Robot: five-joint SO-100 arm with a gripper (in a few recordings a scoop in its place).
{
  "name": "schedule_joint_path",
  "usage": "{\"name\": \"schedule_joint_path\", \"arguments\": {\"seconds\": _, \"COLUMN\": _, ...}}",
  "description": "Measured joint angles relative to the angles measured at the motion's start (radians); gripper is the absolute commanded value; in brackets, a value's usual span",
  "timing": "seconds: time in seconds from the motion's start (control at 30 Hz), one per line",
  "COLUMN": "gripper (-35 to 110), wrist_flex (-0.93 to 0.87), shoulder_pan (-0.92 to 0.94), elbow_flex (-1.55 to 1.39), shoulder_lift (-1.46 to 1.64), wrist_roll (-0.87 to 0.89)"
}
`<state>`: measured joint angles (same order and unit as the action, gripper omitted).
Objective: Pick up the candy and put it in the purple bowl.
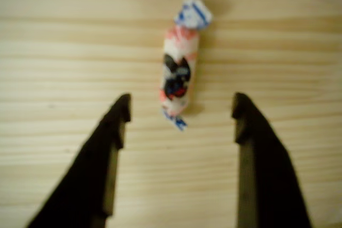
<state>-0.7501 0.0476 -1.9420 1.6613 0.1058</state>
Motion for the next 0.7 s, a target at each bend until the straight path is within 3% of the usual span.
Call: {"name": "schedule_joint_path", "arguments": {"seconds": 0.7, "gripper": 28, "wrist_flex": -0.032, "shoulder_pan": 0.000, "elbow_flex": 0.028, "shoulder_lift": -0.089, "wrist_roll": 0.034}}
